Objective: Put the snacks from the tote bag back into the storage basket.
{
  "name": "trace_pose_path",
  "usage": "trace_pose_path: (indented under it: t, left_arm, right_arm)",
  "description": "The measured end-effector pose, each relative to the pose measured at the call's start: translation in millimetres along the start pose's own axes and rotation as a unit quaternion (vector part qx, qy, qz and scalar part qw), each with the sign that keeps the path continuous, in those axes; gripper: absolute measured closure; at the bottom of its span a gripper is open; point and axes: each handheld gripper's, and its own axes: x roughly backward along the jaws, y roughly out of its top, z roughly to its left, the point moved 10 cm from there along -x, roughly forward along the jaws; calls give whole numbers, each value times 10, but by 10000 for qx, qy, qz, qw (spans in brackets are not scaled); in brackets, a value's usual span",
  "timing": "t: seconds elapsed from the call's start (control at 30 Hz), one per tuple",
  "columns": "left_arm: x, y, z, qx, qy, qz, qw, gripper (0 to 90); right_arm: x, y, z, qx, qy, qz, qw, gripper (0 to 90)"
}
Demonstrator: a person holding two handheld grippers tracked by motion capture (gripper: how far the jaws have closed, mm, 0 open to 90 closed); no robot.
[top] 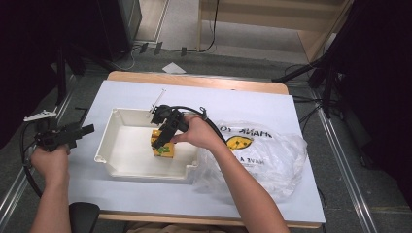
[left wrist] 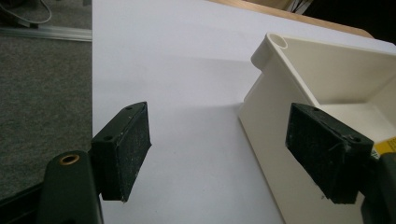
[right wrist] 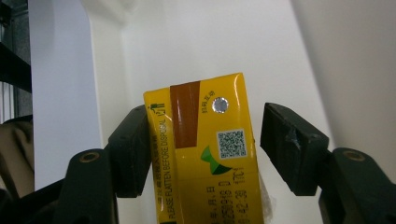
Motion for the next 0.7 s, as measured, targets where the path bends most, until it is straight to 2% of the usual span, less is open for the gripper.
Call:
trace_pose_path:
  t: [0.37,0.5,0.57,0.6,0.67,0.7]
  left_arm:
    - [-9,-6,-1,2,-19,29,10000,232]
    - [-14,-7,-6,7,-21,42,10000,231]
    - [-18,-8,-9,20,-31,45,10000,231]
    - [-20,-8,-8,15,-26,42,10000,231]
    - [-20,-11,-8,27,-30,55,10000,231]
    - [-20,-11,-7,27,-28,56,10000,231]
  right_arm:
    - [142,-1,7,-53,-122,-165,9998,316]
    - [185,20,19,-3,-204,-350,9992,248]
    - [194,22,31,-43,-178,-375,9991,237]
    - [206,37,27,7,-184,-484,9987,226]
    - [237,37,38,-68,-194,-525,9984,221]
    - [246,48,29,-21,-213,-593,9980,217]
